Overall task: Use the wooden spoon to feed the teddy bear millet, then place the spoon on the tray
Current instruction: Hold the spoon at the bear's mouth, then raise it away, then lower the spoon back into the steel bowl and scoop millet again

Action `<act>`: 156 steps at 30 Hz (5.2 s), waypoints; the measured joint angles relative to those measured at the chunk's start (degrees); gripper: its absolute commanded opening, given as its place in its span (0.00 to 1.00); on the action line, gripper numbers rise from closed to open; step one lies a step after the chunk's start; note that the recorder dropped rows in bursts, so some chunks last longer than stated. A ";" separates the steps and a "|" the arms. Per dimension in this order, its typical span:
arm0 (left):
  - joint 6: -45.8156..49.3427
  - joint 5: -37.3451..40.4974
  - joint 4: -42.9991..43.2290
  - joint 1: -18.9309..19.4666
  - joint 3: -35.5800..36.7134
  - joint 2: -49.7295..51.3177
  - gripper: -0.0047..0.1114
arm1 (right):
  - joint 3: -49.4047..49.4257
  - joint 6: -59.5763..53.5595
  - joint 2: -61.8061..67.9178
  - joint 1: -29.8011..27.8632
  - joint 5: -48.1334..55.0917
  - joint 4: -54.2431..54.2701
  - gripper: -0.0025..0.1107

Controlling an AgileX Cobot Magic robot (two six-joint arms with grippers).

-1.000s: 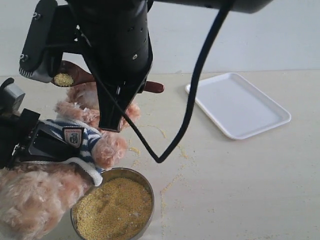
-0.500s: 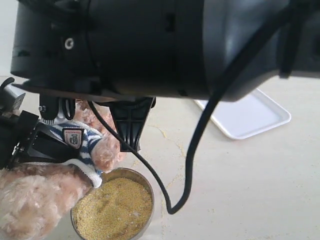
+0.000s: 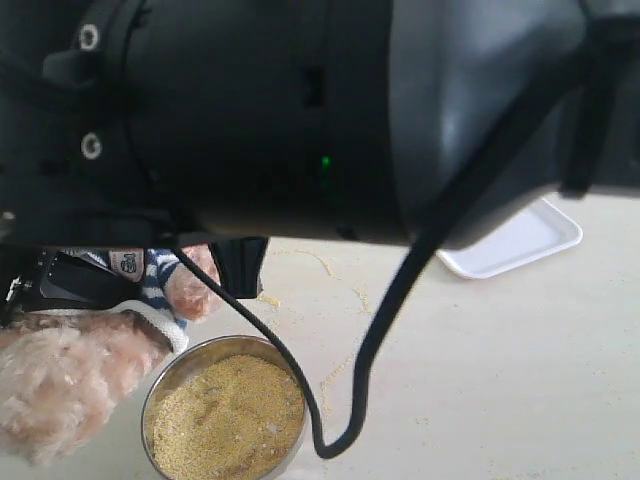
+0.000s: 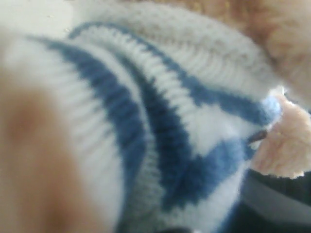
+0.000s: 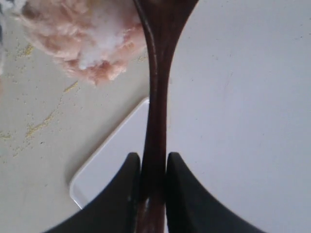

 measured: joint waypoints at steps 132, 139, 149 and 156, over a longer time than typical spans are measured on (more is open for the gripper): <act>10.01 -22.35 -4.31 3.51 0.00 0.56 0.08 | 10.61 -12.87 8.09 1.47 0.21 25.09 0.02; 10.01 -22.35 -4.31 3.51 0.00 0.56 0.08 | 10.61 -12.48 8.09 1.47 0.21 25.09 0.02; 10.48 -22.35 -4.31 3.51 0.00 0.56 0.08 | 10.61 -12.10 5.06 -0.40 0.09 26.99 0.02; 10.48 -22.35 -4.31 3.51 0.00 0.56 0.08 | 10.61 -14.01 3.41 -3.31 0.09 33.16 0.02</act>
